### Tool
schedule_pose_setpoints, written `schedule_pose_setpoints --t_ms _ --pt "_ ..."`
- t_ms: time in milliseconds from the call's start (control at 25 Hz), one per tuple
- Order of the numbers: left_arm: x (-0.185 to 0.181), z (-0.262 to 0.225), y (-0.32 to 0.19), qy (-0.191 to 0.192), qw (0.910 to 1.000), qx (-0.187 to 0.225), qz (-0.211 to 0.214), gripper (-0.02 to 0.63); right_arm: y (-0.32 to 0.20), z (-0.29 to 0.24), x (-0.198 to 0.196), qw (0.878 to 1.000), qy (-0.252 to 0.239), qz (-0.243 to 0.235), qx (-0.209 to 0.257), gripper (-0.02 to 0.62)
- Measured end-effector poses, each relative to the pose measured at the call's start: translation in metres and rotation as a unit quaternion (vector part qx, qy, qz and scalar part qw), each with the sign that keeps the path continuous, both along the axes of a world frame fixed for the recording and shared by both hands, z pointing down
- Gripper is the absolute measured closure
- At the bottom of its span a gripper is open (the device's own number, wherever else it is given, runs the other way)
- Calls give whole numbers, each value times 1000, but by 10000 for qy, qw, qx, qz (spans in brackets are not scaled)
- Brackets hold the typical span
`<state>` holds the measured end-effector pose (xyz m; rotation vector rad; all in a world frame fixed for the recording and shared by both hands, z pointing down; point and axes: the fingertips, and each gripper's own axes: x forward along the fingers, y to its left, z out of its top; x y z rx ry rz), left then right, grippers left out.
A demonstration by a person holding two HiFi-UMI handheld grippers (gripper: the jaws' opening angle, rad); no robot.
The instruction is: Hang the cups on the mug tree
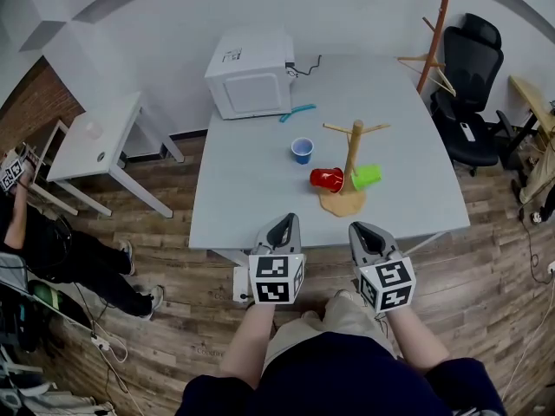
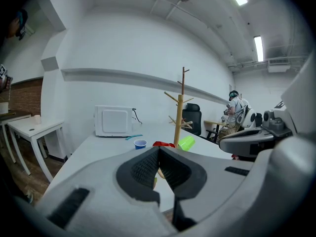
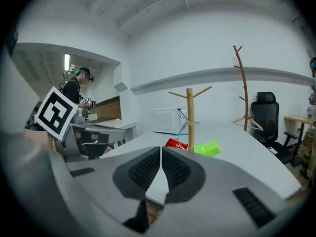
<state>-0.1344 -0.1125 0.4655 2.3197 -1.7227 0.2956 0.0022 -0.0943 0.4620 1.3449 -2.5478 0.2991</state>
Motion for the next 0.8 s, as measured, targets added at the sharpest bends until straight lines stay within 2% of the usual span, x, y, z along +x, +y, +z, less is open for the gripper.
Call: schedule_pose_setpoints --t_ms 160,800 --pt "-3 7 -3 -117 9999 -1 59 588 2 3 3 10000 2 68 -36 561" --pt "-21 29 -44 -55 9998 -166 54 586 -20 -1 24 9993 25 372 -83 561"
